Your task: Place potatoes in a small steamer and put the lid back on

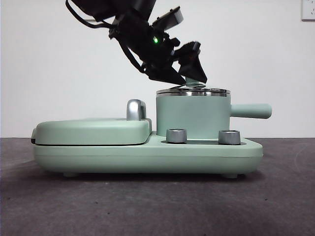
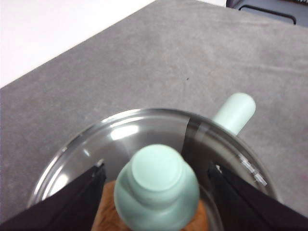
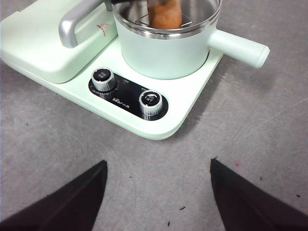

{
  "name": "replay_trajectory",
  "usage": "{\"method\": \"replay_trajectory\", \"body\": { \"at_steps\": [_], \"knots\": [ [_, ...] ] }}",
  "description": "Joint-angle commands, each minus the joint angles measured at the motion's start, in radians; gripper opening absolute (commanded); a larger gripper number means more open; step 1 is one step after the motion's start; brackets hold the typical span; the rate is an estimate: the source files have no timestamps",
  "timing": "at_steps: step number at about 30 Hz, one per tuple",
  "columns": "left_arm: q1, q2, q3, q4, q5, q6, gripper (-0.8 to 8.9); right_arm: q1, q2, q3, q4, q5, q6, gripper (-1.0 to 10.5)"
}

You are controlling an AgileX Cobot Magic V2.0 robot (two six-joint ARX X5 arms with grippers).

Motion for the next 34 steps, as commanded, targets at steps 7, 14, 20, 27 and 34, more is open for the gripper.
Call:
{"method": "replay_trajectory", "body": {
  "at_steps": [7,14,20,27,34],
  "knots": [
    [0.023,-0.169,0.024,-0.085,0.022,-0.177,3.42,0.004,0.003,0.005,0.008,0.001,0.011,3.3],
    [0.074,-0.309,-0.008,-0.152,0.066,-0.267,3.42,0.004,0.003,0.005,0.008,0.001,0.011,3.3],
    [0.098,-0.431,-0.088,-0.212,0.066,-0.252,3.42,0.004,0.003,0.005,0.008,0.001,0.011,3.3],
    [0.126,-0.589,-0.255,-0.219,0.066,-0.253,3.42,0.004,0.003,0.005,0.008,0.0,0.011,3.3],
    [0.144,-0.763,-0.457,-0.22,0.065,-0.281,3.41,0.004,0.003,0.005,0.007,0.001,0.011,3.3]
  ]
}}
